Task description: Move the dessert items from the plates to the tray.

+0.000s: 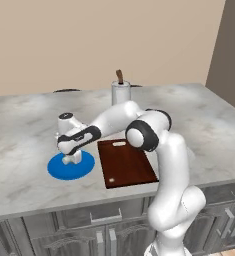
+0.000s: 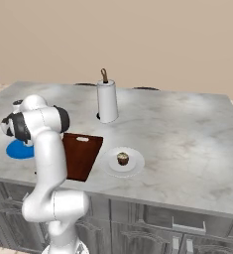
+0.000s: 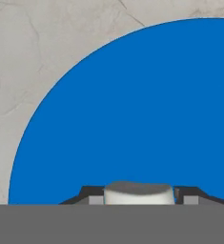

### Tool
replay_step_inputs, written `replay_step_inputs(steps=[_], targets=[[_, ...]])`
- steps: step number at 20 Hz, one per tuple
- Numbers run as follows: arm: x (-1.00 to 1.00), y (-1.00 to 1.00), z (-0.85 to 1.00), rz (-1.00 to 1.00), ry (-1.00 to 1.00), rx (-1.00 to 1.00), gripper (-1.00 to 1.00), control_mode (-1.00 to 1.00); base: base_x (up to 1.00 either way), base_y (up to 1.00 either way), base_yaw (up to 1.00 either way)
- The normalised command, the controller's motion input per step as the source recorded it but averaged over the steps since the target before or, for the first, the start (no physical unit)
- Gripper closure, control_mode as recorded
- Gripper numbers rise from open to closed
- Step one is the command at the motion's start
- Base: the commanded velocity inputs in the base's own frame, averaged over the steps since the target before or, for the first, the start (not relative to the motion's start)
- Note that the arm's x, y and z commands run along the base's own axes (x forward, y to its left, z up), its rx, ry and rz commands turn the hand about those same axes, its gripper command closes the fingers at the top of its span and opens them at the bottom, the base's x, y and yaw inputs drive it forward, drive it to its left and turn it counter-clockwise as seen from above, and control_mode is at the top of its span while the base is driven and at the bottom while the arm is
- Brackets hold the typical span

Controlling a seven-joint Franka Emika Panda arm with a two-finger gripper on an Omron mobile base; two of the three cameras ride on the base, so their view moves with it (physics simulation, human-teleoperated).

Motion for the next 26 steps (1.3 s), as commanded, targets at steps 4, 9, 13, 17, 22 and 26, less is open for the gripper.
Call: replay_step_inputs(steps=[4, 9, 13, 17, 22, 26], targets=[[-0.13, 0.0, -0.05, -0.21, -0.05, 0.04, 1.0, -1.0, 0.0, 0.0, 0.0], [0.0, -0.04, 0.32, -0.07, -0.07, -0.03, 1.0, -1.0, 0.0, 0.0, 0.0], [0.0, -0.43, 0.55, 0.01, 0.0, -0.03, 1.0, -1.0, 0.0, 0.0, 0.0], [0.0, -0.69, 0.57, 0.09, 0.08, 0.0, 1.0, -1.0, 0.0, 0.0, 0.0], [-0.15, -0.93, 0.18, 0.21, 0.1, 0.0, 1.0, -1.0, 0.0, 0.0, 0.0], [-0.41, -0.89, 0.0, 0.21, -0.02, 0.0, 1.0, -1.0, 0.0, 0.0, 0.0]])
